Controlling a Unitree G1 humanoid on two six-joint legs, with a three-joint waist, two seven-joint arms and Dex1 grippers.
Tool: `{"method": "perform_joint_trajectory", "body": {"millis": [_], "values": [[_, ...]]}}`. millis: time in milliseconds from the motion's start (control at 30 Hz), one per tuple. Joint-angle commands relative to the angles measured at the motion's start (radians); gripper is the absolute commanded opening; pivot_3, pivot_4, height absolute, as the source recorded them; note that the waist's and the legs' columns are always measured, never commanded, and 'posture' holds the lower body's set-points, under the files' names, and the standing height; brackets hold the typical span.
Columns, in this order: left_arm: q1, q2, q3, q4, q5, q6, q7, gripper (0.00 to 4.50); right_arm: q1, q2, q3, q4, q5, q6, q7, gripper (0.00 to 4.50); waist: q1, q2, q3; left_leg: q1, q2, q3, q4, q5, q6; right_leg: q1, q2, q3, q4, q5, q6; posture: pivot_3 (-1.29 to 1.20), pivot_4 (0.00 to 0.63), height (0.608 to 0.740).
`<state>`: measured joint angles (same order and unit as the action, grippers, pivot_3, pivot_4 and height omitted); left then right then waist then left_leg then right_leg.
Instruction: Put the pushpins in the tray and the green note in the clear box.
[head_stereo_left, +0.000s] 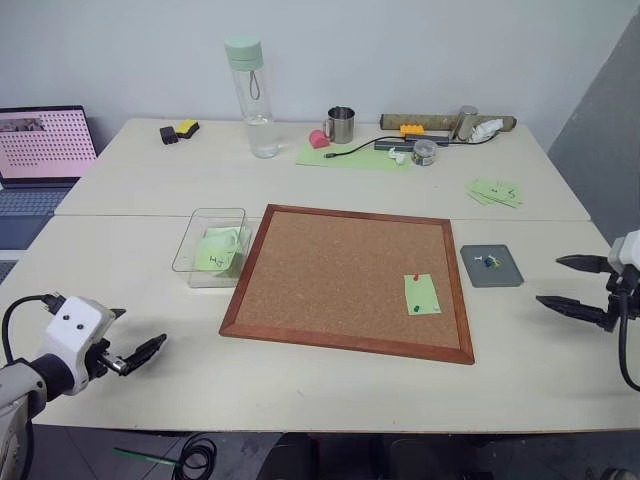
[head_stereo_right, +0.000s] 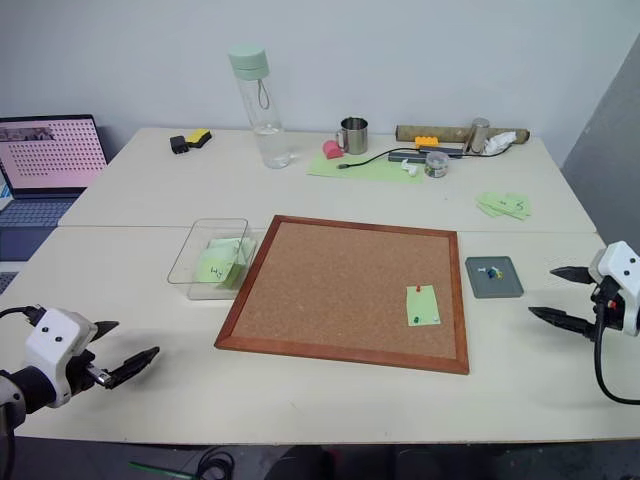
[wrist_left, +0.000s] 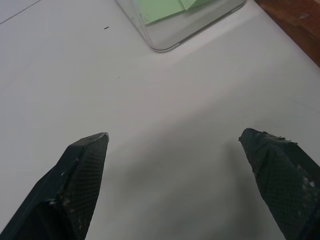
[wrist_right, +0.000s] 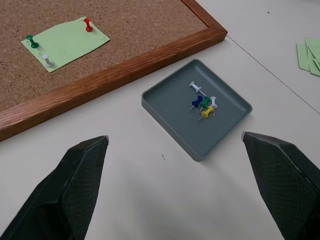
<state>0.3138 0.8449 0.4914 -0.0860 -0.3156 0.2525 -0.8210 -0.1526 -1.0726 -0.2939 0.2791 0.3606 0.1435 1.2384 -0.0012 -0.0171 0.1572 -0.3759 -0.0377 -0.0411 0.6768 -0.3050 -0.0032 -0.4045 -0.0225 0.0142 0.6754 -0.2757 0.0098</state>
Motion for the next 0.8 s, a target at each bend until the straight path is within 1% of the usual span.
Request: {"method": "perform_joint_trajectory", "body": {"millis": [33, 400, 633, 800], "values": [[0.011, -0.002, 0.045, -0.038, -0.023, -0.019, -0.021, 4.49, -0.026, -0.014, -0.016, -0.004, -0.004, -0.009, 0.000, 4.50, 0.000, 0.000, 0.000, 0.000, 0.000, 0.000, 0.000, 0.000, 0.000, 0.000, 0.000, 0.000, 0.000, 0.000, 0.000, 0.00, 0.150, 0.740], [0.037, 0.008, 0.053, -0.060, 0.004, 0.003, -0.024, 4.49, -0.048, -0.013, -0.011, 0.015, -0.015, -0.007, 0.013, 4.50, 0.000, 0.000, 0.000, 0.000, 0.000, 0.000, 0.000, 0.000, 0.000, 0.000, 0.000, 0.000, 0.000, 0.000, 0.000, 0.00, 0.150, 0.740], [0.000, 0.023, 0.042, -0.036, 0.009, 0.030, -0.019, 4.49, -0.041, -0.012, -0.017, 0.017, -0.020, -0.008, 0.014, 4.50, 0.000, 0.000, 0.000, 0.000, 0.000, 0.000, 0.000, 0.000, 0.000, 0.000, 0.000, 0.000, 0.000, 0.000, 0.000, 0.00, 0.150, 0.740], [-0.035, 0.016, 0.032, -0.020, 0.004, 0.045, -0.014, 4.49, -0.021, -0.011, -0.025, 0.001, -0.015, -0.003, 0.012, 4.50, 0.000, 0.000, 0.000, 0.000, 0.000, 0.000, 0.000, 0.000, 0.000, 0.000, 0.000, 0.000, 0.000, 0.000, 0.000, 0.00, 0.150, 0.740]]}}
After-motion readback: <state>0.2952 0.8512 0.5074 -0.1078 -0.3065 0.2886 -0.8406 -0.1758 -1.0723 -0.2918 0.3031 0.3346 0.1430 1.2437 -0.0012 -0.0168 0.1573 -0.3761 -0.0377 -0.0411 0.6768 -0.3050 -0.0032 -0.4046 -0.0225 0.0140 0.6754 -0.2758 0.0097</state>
